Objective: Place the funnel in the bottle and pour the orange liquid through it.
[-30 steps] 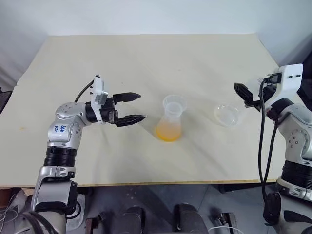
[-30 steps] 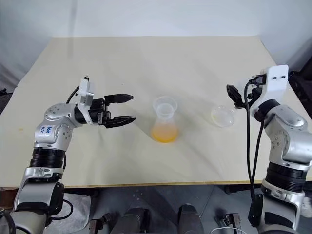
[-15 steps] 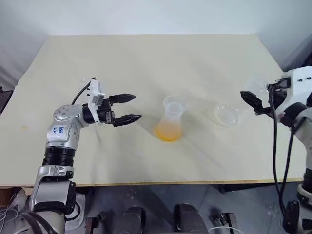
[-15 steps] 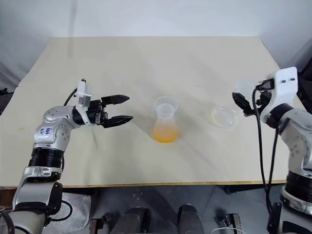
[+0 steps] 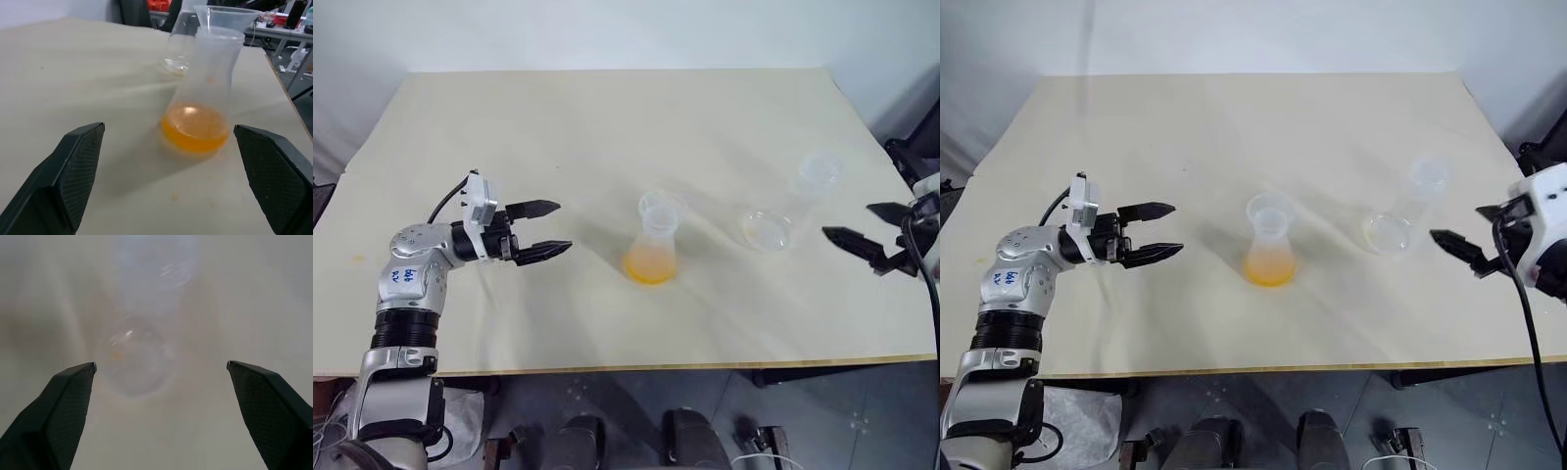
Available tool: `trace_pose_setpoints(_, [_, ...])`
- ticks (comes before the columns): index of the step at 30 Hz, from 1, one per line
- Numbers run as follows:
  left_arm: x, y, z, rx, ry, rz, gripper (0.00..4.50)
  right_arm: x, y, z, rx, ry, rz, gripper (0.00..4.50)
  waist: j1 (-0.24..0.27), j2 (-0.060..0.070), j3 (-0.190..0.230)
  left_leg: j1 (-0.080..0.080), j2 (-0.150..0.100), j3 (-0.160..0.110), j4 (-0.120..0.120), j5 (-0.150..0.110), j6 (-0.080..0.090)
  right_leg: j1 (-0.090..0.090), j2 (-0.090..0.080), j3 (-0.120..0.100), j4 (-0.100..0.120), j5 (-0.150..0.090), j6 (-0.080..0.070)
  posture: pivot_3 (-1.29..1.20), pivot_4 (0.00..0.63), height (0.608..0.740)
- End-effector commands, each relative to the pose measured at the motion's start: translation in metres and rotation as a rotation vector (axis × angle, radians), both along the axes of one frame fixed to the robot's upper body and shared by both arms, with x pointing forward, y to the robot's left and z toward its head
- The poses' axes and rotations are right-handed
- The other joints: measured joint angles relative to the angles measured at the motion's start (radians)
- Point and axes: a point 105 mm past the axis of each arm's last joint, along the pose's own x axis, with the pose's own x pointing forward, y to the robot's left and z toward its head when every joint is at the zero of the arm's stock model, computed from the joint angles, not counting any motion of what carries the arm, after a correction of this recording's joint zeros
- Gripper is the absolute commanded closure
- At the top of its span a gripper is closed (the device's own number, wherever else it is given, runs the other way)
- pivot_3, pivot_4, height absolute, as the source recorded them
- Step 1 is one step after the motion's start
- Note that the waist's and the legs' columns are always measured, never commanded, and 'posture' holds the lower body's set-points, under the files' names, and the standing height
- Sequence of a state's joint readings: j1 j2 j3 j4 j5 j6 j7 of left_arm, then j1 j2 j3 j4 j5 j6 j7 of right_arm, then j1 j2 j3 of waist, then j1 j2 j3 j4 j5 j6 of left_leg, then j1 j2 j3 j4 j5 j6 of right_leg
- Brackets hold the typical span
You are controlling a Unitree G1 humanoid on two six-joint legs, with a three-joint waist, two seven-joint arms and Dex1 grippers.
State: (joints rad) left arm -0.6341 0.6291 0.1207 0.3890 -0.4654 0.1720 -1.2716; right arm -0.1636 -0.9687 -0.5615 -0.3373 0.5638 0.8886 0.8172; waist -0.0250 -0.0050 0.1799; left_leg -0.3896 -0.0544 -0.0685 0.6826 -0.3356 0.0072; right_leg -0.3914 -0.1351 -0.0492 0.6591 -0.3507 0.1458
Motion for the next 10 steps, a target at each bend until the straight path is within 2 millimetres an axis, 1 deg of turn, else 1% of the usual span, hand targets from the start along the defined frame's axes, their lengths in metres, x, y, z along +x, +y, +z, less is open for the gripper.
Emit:
trace_pose_setpoints(1, [-0.012, 0.023, 0.007, -0.002, -0.042, 0.037, 0.0, -0.029, 0.041, -0.014, -0.064, -0.041, 0.351, 0.02, 0.001, 0.0, 0.0, 0.001, 0.001, -0.001, 0.0, 0.0, 0.0, 0.001, 0.001, 0.0, 0.0, 0.0, 0.0, 0.0, 0.15, 0.74])
trace_pose_setpoints(2, [-0.015, 0.029, 0.004, 0.002, -0.032, 0.047, 0.0, -0.033, 0.043, -0.022, -0.048, -0.039, 0.411, 0.02, 0.001, -0.001, 0.0, 0.0, 0.001, -0.001, -0.001, 0.0, 0.0, 0.001, 0.001, -0.001, 0.0, 0.0, 0.0, 0.0, 0.15, 0.74])
trace_pose_setpoints(6, [-0.028, 0.042, -0.004, 0.027, -0.011, 0.064, 0.0, -0.035, 0.038, -0.042, -0.059, -0.002, 0.515, 0.02, -0.001, -0.001, 0.0, 0.001, -0.001, 0.002, 0.001, 0.0, 0.002, 0.002, -0.002, 0.0, -0.001, 0.0, 0.0, 0.0, 0.15, 0.74])
trace_pose_setpoints(8, [-0.032, 0.048, -0.006, 0.037, -0.013, 0.076, 0.0, -0.034, 0.039, -0.044, -0.028, -0.027, 0.563, 0.02, 0.0, 0.0, 0.0, 0.003, -0.001, 0.001, 0.001, 0.0, 0.002, 0.005, -0.001, 0.0, -0.004, 0.0, 0.001, 0.0, 0.15, 0.74])
trace_pose_setpoints(10, [-0.034, 0.052, -0.006, 0.032, -0.015, 0.09, 0.0, -0.028, 0.038, -0.042, -0.019, -0.059, 0.57, 0.02, 0.0, 0.0, 0.0, 0.003, 0.0, 0.0, 0.001, 0.0, 0.002, 0.006, -0.001, -0.001, -0.006, 0.0, 0.001, 0.0, 0.15, 0.74])
